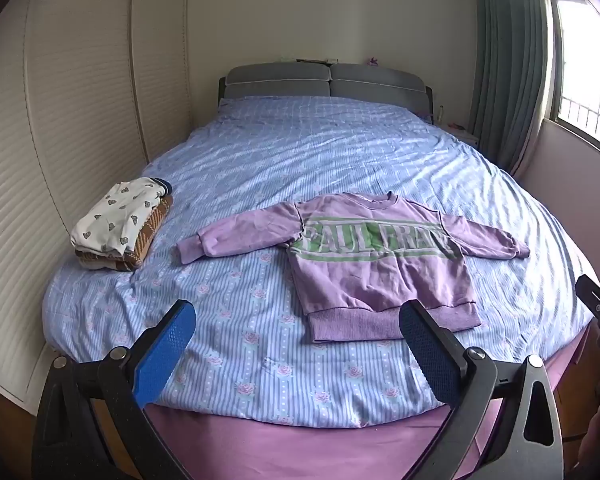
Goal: Fold small clothes
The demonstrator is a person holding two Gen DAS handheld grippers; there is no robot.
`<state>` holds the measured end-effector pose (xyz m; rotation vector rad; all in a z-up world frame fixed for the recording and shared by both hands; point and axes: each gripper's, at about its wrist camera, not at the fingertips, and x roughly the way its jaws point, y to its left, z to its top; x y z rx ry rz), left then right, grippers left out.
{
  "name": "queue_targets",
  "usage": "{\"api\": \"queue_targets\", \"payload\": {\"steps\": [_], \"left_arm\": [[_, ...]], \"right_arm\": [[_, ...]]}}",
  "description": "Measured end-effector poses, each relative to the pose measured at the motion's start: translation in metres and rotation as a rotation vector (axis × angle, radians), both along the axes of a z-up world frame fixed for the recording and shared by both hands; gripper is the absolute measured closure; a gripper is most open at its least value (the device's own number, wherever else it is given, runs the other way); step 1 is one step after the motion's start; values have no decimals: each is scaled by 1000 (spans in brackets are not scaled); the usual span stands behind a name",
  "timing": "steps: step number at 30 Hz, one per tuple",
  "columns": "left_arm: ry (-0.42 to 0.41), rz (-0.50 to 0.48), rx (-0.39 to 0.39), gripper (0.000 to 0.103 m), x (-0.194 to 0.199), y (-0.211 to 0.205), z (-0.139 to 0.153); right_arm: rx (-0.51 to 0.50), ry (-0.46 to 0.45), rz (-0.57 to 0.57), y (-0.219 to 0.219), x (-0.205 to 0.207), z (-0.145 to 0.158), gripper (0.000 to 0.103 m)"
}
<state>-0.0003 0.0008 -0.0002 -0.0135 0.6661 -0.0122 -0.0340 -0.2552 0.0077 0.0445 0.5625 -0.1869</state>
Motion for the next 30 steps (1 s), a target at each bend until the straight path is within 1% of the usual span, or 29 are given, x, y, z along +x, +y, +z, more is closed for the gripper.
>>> {"api": "queue_targets", "payload": {"steps": [7,8,13,14,30], "left_arm": [[13,-12,-6,0,5,6,-3],[-3,16,20,0,0,-1,1],[-6,7,12,0,1,-7,4],[-13,-10,8,0,-3,1,4],[-23,-7,15,0,-6,2,6]], "right_arm": [[-4,-6,-8,2,0,1,0],[-2,-5,-10,1,0,1,0],[2,-14,-20,-3,-3,4,0],[2,-14,-20,-3,-3,4,0],[0,-22,-21,-1,-4,8,0]]}}
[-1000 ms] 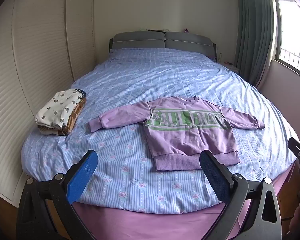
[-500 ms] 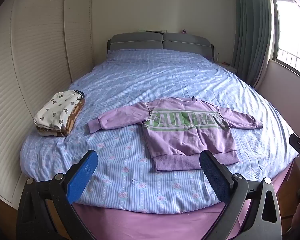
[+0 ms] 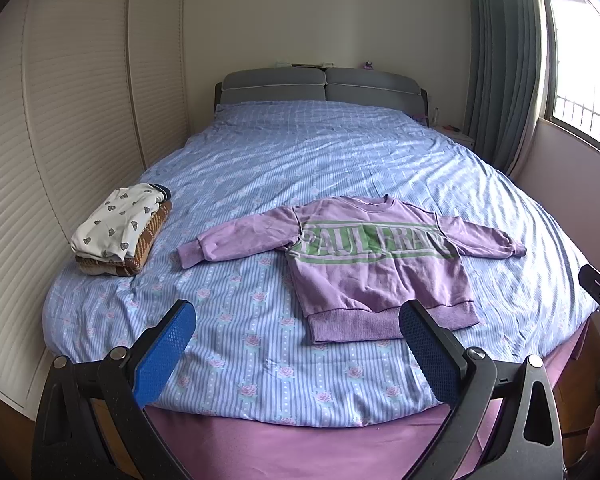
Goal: Fold small clothes
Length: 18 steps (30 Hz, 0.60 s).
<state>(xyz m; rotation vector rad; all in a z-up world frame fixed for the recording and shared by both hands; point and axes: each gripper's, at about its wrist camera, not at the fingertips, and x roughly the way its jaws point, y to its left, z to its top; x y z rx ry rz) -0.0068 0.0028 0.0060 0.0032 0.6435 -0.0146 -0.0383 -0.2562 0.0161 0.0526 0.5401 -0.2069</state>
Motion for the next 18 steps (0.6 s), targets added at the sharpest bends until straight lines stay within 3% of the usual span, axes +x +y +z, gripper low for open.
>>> {"api": "queue_targets", "payload": {"steps": [18], "left_arm": [[1,0,1,0,0,1,0]], "right_arm": [[1,-1,0,-1,0,-1,0]]}}
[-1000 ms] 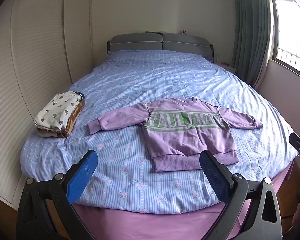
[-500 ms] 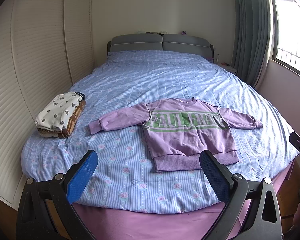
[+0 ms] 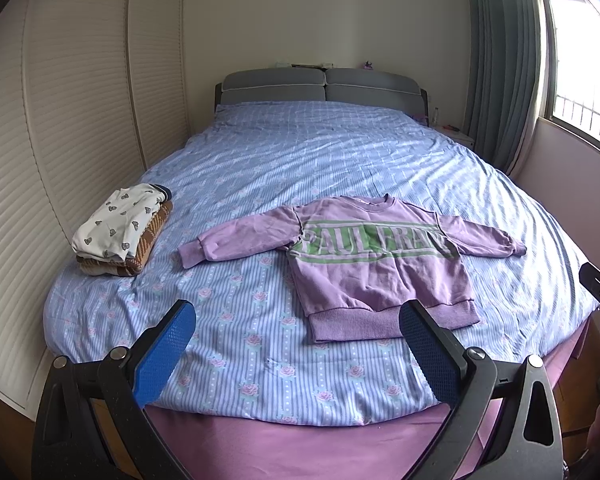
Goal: Fold small clothes
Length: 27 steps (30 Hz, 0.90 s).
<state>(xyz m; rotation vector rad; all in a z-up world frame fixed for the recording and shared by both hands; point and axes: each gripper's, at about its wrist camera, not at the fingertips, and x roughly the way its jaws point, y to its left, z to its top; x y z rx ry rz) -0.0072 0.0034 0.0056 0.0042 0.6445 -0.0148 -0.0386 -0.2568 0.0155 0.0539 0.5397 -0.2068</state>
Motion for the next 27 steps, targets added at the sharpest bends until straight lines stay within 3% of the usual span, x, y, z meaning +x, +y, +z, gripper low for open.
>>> {"api": "queue_targets", "payload": {"steps": [27], "left_arm": [[0,-5,-1,0,-5,1,-2]], "right_arm": [[3,-1,-1,0,-1,0,0]]}}
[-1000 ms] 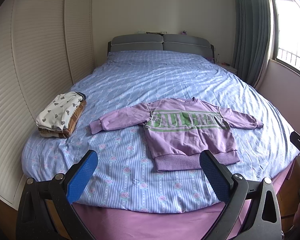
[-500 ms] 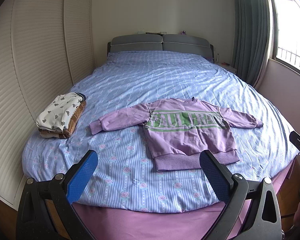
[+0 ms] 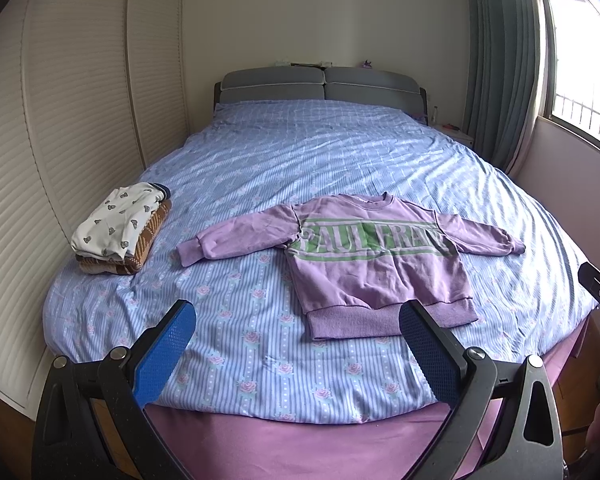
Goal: Fold small clothes
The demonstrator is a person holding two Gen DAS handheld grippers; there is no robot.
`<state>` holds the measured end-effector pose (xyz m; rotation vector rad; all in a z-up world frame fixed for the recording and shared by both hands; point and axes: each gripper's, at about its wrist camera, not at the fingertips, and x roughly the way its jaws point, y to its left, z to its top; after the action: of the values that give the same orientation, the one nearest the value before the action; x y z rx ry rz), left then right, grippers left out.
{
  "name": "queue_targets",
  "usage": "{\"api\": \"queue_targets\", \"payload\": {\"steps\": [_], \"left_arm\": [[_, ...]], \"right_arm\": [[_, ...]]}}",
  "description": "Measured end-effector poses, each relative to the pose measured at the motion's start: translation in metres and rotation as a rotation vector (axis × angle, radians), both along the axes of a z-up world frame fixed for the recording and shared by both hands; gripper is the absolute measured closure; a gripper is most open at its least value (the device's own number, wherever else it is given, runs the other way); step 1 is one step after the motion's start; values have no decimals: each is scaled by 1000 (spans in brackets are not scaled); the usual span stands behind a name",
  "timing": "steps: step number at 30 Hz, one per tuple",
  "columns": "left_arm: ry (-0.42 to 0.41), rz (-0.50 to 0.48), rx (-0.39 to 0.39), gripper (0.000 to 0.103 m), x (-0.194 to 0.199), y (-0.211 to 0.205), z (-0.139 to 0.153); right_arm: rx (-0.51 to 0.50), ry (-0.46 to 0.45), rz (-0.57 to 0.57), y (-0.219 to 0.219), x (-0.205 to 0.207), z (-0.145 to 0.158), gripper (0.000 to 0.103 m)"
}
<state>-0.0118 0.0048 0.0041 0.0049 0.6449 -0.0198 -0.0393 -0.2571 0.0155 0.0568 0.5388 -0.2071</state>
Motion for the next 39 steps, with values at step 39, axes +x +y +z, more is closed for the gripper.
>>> {"api": "queue_targets", "payload": {"steps": [39], "left_arm": [[-21,-12,8,0,17,-27,7]], "right_arm": [[14,9,-19,-9,5,-6,0]]}}
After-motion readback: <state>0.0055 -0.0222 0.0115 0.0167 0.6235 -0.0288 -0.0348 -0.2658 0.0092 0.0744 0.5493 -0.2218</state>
